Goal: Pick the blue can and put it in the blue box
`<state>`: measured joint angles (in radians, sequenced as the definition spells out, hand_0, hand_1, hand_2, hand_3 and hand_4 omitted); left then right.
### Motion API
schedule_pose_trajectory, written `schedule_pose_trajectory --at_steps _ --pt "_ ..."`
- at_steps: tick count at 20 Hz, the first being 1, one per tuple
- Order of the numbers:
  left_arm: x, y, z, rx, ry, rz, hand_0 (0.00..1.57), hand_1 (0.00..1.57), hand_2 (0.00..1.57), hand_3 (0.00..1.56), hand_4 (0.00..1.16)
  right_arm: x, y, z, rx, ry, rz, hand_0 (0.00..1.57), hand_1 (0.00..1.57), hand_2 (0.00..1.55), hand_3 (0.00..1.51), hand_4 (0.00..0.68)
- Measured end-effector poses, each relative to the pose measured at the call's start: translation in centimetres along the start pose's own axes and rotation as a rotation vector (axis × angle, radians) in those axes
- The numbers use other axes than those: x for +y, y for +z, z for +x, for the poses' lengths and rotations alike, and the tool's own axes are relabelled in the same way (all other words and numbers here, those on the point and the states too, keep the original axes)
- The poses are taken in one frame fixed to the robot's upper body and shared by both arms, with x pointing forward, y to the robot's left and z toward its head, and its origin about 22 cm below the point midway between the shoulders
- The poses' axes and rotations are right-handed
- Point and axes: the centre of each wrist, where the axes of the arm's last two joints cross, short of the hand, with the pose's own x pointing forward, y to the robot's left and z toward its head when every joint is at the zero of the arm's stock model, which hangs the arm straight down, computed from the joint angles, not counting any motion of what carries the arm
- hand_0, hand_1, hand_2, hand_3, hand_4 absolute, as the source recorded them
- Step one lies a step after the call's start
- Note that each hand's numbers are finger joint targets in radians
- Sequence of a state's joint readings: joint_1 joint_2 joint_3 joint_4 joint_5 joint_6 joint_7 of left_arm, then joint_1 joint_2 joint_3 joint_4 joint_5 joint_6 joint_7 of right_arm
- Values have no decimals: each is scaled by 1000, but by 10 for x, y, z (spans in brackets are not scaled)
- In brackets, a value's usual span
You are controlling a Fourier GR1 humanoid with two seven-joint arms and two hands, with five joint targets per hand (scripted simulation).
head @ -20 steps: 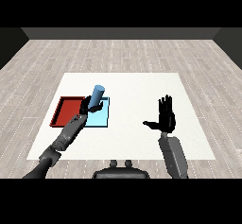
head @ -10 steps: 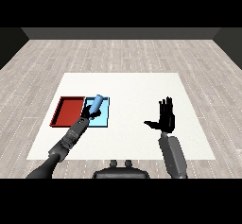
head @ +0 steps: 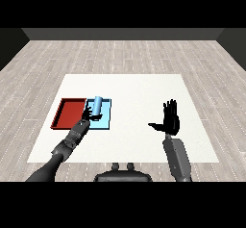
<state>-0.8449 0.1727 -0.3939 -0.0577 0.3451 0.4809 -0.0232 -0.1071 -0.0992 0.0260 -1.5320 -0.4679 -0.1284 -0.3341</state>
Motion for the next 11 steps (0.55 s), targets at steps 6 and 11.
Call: schedule_pose_trajectory --at_steps 6,11 --pt "-3 0 5 -13 -22 15 0 0 0 0 0 1 1 -2 -8 -15 7 0 0 0 0 0" --pt "4 -2 14 -169 93 53 0 0 0 0 0 6 5 -6 -12 -12 21 0 0 0 0 0"
